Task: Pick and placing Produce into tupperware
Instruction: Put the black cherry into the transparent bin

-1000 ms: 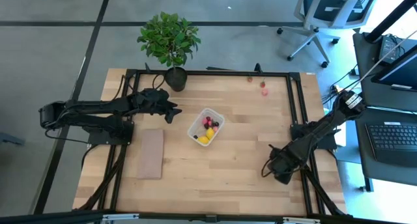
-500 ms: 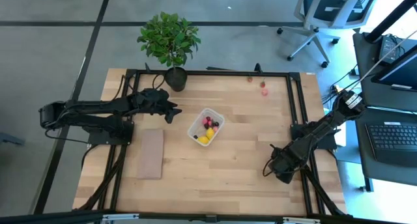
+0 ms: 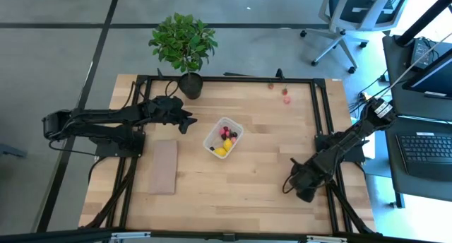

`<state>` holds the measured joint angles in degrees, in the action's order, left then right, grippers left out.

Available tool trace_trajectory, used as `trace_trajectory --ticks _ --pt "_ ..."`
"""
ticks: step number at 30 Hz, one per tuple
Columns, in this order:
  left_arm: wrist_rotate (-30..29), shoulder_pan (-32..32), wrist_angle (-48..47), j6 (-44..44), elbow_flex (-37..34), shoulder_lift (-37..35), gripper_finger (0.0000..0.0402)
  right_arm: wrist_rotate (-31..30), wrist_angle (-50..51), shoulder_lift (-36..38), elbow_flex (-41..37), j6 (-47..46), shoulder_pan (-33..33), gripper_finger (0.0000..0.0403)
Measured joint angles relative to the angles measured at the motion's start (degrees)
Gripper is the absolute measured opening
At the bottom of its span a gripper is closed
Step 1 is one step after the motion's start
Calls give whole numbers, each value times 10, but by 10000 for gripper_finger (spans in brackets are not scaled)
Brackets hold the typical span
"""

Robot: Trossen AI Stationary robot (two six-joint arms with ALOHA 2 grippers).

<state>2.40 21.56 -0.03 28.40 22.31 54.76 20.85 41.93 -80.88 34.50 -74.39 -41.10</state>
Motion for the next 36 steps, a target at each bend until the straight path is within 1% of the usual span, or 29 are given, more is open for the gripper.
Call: trace_trajectory --ticks 3,5,7,11,15,18,21,25,29,34,36 --pt "0 0 0 0 0 0 225 -17 -75 0 17 13 18 104" --pt "-1 0 0 -4 0 0 225 -51 -121 0 33 34 40 104" --pt "-8 0 0 -5 0 0 225 -92 -140 0 55 70 75 104" --pt "-32 0 0 -5 0 0 225 -169 -146 0 111 174 164 104" --pt "-34 0 0 -5 0 0 225 -212 -175 0 175 307 257 104" --pt "-34 0 0 -5 0 0 225 -215 -201 0 222 379 320 104" --pt "-34 0 0 -5 0 0 225 -215 -204 -7 269 439 374 104" --pt "-34 0 0 -5 0 0 225 -214 -202 -37 332 509 431 104" --pt "-47 0 0 -5 0 0 225 -203 -185 -96 410 558 471 104" --pt "-72 0 0 -6 0 0 225 -175 -93 -194 506 604 488 104" --pt "-78 0 0 -6 0 0 225 -153 -54 -233 535 614 488 104"
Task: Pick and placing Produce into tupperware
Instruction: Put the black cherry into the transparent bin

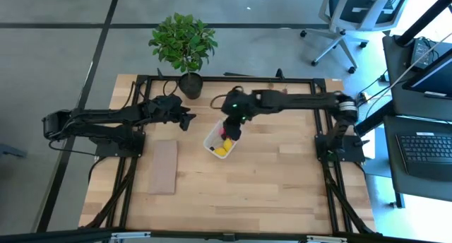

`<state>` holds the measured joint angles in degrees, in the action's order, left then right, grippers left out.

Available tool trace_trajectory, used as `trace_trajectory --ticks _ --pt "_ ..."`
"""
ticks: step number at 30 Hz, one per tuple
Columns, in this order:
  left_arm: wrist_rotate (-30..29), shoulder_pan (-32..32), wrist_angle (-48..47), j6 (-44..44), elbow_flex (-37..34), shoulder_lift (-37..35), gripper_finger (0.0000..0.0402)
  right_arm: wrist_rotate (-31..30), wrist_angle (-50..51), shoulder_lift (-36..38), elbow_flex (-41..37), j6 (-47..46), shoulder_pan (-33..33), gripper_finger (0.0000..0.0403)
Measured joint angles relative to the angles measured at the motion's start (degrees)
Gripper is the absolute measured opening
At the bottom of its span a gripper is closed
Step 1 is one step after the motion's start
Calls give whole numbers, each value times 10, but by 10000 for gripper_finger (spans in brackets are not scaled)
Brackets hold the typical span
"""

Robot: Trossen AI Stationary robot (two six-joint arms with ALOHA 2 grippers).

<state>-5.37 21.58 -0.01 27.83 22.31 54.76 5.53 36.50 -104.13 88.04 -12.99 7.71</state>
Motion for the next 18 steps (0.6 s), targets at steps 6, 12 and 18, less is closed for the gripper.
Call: trace_trajectory --ticks 6,12,18 --pt "0 0 0 -1 0 0 225 54 43 -87 37 12 -16 104" --pt "0 0 0 -19 0 0 225 64 28 -136 37 16 -31 104" --pt "0 0 -1 -20 0 0 225 62 -14 -167 38 17 -32 107"
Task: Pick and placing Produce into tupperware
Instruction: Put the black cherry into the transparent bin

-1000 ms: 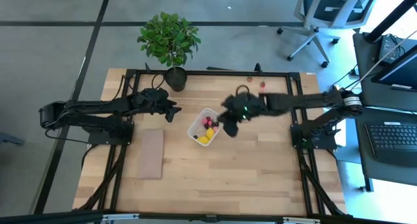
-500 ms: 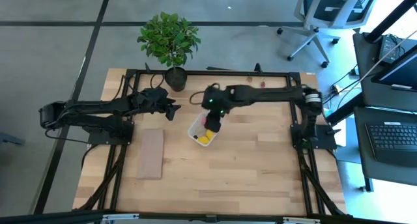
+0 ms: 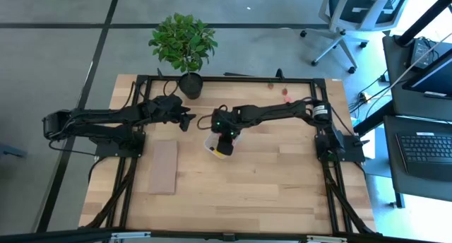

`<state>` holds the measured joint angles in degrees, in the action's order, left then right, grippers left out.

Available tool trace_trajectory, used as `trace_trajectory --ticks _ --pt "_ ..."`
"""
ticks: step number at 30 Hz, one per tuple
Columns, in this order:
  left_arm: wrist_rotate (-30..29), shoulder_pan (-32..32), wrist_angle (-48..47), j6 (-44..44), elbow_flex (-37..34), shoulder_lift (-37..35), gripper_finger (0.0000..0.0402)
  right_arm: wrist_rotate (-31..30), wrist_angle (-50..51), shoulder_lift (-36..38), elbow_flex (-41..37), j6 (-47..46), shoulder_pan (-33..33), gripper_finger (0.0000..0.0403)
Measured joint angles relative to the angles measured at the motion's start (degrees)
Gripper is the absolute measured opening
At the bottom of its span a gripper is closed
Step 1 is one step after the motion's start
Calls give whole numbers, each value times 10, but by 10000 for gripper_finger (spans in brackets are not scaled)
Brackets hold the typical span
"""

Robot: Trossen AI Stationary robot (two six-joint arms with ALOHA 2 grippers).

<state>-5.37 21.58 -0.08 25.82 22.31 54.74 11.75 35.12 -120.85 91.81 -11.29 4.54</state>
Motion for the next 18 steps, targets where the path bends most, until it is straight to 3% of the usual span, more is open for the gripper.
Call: trace_trajectory --ticks 7,18 --pt "1 0 -6 -9 0 0 225 -7 -9 -13 2 1 1 140" --pt "1 0 -8 -9 0 0 225 2 30 -11 50 6 5 138"
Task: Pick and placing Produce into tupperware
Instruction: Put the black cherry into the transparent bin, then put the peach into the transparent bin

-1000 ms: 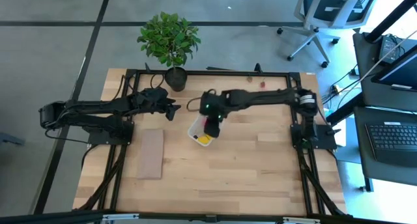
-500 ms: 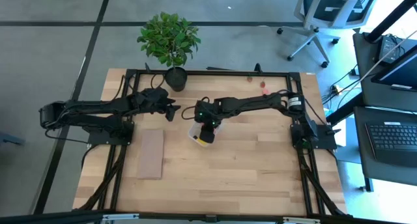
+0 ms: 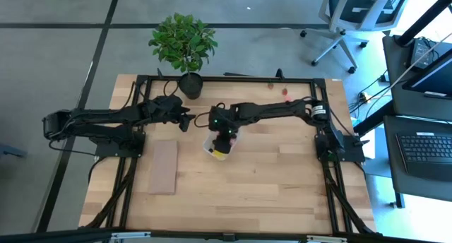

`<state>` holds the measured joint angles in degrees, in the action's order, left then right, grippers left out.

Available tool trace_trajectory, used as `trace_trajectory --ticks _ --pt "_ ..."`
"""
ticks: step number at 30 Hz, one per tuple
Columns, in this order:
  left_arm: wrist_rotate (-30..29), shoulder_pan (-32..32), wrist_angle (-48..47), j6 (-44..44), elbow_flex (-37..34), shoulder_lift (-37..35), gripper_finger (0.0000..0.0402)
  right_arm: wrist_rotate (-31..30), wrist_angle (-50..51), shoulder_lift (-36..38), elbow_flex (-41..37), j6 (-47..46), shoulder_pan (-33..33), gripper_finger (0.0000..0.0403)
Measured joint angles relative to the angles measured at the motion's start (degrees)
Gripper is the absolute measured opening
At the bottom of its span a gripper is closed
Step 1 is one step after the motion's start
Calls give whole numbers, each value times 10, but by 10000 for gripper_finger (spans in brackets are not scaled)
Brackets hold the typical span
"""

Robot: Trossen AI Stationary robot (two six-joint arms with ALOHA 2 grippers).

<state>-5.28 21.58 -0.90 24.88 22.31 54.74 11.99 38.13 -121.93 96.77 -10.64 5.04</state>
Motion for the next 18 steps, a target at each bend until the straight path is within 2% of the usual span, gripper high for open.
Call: trace_trajectory --ticks 3,6,12,14,18 --pt "0 0 0 0 0 0 225 -12 90 7 53 11 10 138" --pt "2 0 -2 0 0 0 225 -48 168 22 96 20 20 139" --pt "3 0 -18 0 0 0 225 -120 249 76 107 22 46 139" --pt "3 0 -25 0 0 0 225 -155 286 92 107 23 54 139" --pt "4 0 -31 0 0 0 225 -269 359 114 107 34 69 139"
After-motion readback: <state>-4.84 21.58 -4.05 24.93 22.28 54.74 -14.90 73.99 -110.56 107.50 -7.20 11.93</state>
